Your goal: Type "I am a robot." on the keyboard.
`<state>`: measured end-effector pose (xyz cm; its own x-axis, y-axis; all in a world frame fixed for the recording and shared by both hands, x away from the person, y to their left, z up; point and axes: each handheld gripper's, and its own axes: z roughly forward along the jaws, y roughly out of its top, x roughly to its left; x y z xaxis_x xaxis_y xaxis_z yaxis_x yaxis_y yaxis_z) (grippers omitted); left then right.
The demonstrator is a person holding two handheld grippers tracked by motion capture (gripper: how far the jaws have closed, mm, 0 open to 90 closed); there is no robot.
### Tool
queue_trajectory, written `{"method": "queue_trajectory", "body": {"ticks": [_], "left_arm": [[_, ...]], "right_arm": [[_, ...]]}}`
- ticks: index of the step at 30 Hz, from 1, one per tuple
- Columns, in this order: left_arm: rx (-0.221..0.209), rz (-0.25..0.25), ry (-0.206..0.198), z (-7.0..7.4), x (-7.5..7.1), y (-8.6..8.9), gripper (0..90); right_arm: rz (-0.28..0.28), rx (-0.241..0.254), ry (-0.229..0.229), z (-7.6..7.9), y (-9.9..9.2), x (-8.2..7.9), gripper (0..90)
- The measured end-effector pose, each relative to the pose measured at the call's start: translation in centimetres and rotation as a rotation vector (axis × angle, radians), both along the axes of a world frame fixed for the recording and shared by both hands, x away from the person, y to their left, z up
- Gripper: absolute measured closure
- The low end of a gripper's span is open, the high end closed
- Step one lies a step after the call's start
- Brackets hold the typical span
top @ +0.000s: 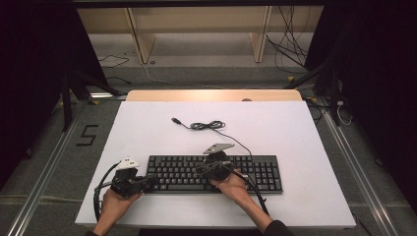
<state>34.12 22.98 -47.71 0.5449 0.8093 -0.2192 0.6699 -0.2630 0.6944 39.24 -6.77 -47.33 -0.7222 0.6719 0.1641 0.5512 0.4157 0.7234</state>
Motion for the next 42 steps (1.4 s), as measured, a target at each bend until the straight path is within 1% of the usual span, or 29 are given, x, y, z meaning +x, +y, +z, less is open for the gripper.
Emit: {"method": "queue_trajectory", "body": {"ticks": [6,10,12,13,21,25,28,29,32,35,36,37,38,40,42], "left_arm": [[0.004,0.003,0.005,-0.1,0.1,-0.1,89.0],[0.022,-0.001,0.013,-0.3,0.1,-0.1,89.0],[0.018,-0.002,0.018,-0.3,0.2,-0.1,89.0],[0.013,0.002,0.021,-0.3,0.2,-0.1,89.1],[0.018,0.003,0.026,-0.3,0.2,-0.1,89.1],[0.011,0.007,0.025,-0.3,0.2,-0.1,89.0],[-0.001,0.010,0.015,-0.2,0.2,-0.1,88.6],[-0.004,0.011,0.013,-0.2,0.2,-0.1,87.5],[-0.032,0.014,-0.017,0.3,0.0,0.1,84.0],[-0.048,0.013,-0.042,0.6,-0.1,0.2,82.2],[-0.061,0.015,-0.050,0.7,-0.2,0.2,80.2],[-0.079,0.008,-0.054,0.8,-0.2,0.2,78.7],[-0.085,0.009,-0.061,0.9,-0.3,0.2,77.7],[-0.095,0.010,-0.074,1.0,-0.4,0.1,75.3],[-0.106,0.009,-0.080,1.1,-0.4,0.1,69.2]], "right_arm": [[-0.002,-0.008,0.006,-0.2,0.0,0.1,90.0],[-0.001,-0.013,0.009,-0.3,0.2,0.1,90.0],[0.000,-0.020,0.010,-0.4,0.2,0.1,90.0],[-0.001,-0.032,0.007,-0.5,0.2,0.1,90.0],[-0.006,-0.032,0.002,-0.7,0.3,0.0,90.0],[-0.009,-0.025,0.009,-0.6,0.2,0.1,90.0],[-0.016,-0.009,0.016,-0.6,0.1,0.1,90.0],[-0.014,0.000,0.016,-0.6,0.0,0.1,86.3],[-0.024,0.030,0.015,-0.2,-0.3,0.0,82.8],[-0.031,0.063,-0.001,0.4,-0.8,-0.1,77.5],[-0.032,0.071,-0.003,0.6,-1.0,-0.2,75.8],[-0.030,0.077,-0.007,0.7,-1.1,-0.2,72.8],[-0.025,0.087,-0.014,0.8,-1.3,-0.3,70.3],[-0.015,0.105,-0.012,1.0,-1.5,-0.5,66.5],[-0.004,0.119,-0.017,1.2,-1.7,-0.6,58.8]]}}
